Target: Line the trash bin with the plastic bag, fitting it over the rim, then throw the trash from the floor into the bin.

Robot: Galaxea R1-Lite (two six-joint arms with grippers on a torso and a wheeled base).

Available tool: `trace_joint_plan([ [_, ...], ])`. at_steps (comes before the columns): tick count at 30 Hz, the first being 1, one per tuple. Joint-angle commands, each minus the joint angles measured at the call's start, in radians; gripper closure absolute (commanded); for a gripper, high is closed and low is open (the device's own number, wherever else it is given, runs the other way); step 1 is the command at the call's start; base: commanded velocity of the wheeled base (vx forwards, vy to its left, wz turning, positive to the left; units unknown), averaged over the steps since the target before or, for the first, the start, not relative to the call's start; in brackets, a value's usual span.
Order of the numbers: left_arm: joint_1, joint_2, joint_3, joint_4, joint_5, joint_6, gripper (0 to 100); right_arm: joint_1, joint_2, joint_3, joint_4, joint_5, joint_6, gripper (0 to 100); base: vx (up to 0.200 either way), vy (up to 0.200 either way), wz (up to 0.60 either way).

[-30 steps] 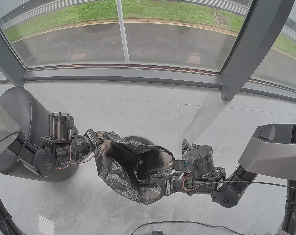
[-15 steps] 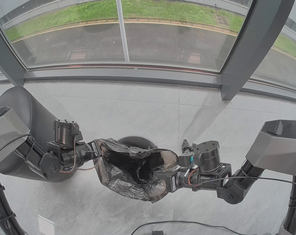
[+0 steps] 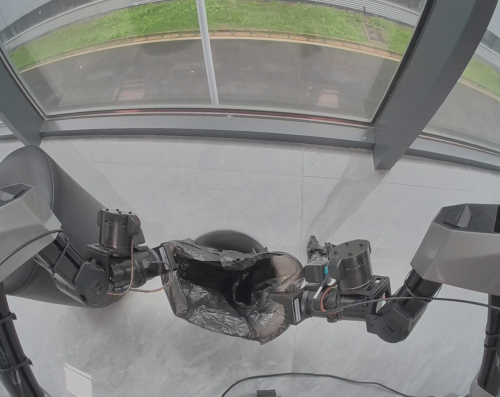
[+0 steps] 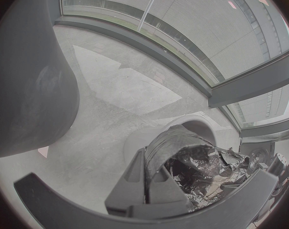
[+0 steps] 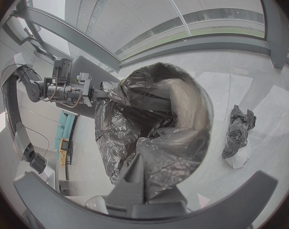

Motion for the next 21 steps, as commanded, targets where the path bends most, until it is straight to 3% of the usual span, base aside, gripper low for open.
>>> trace_joint_plan([
  [1, 0.002, -0.002, 0.029, 0.004, -0.001, -0.001, 100, 0.006, 0.02, -0.001, -0.001, 0.001, 0.001, 100, 0.0, 0.0, 0.0],
  [21, -0.001, -0.04, 0.105, 0.01, -0.006, -0.021, 100, 0.014, 0.008, 0.022, -0.001, -0.038, 0.01, 100, 0.0, 0.0, 0.0],
])
